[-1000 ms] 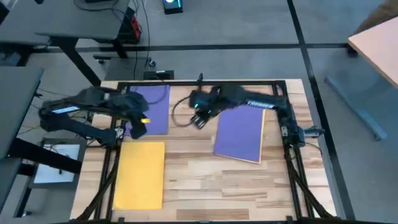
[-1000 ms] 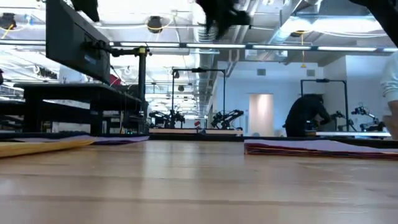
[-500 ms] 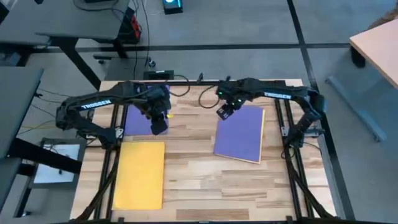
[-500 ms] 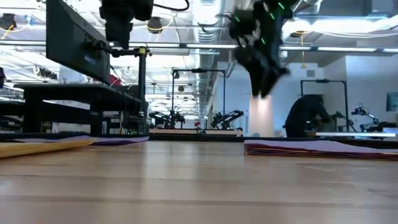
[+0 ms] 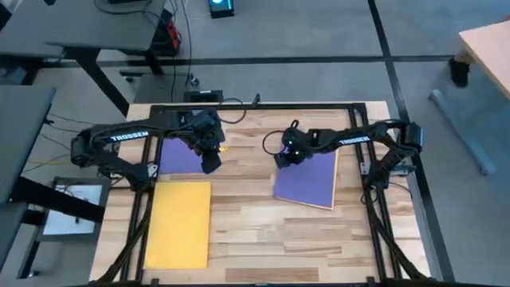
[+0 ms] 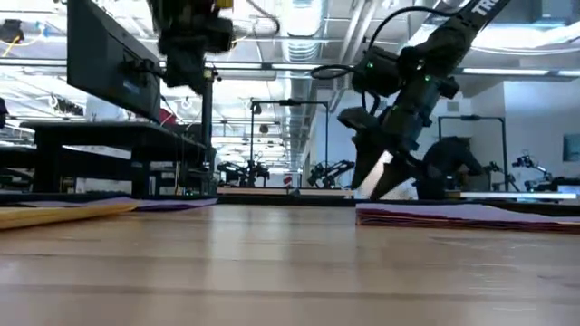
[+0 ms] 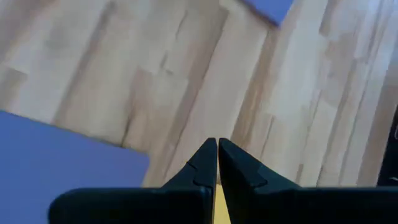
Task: Organize paper
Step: Stack the purple paper on top of the other purple paper
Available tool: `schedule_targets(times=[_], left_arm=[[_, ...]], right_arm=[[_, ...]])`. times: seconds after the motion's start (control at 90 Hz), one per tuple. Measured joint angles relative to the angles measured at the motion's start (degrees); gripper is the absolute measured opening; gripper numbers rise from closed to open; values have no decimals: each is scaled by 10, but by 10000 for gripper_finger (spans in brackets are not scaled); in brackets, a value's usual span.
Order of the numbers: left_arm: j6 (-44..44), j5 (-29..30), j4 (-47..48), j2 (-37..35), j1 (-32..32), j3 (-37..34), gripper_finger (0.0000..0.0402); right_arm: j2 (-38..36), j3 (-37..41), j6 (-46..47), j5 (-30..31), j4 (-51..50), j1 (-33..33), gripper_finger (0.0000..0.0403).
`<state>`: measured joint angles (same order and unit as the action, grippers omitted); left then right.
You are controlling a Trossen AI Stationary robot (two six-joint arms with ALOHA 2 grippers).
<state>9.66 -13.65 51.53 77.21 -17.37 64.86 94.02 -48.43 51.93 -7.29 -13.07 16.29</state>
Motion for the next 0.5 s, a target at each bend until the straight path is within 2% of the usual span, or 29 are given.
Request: schedule_targets(times=[0.133,0.367,0.5], left_arm=[[8,0,-108,1,-4,-88,0],[35,0,-283,0,-3,-194,0],[60,0,-334,1,-3,-229,0]], right_arm=[[8,0,8,32,12,-10,171],[58,-5,39,35,67,-25,162],[102,-23,52,-37,166,-37,159]])
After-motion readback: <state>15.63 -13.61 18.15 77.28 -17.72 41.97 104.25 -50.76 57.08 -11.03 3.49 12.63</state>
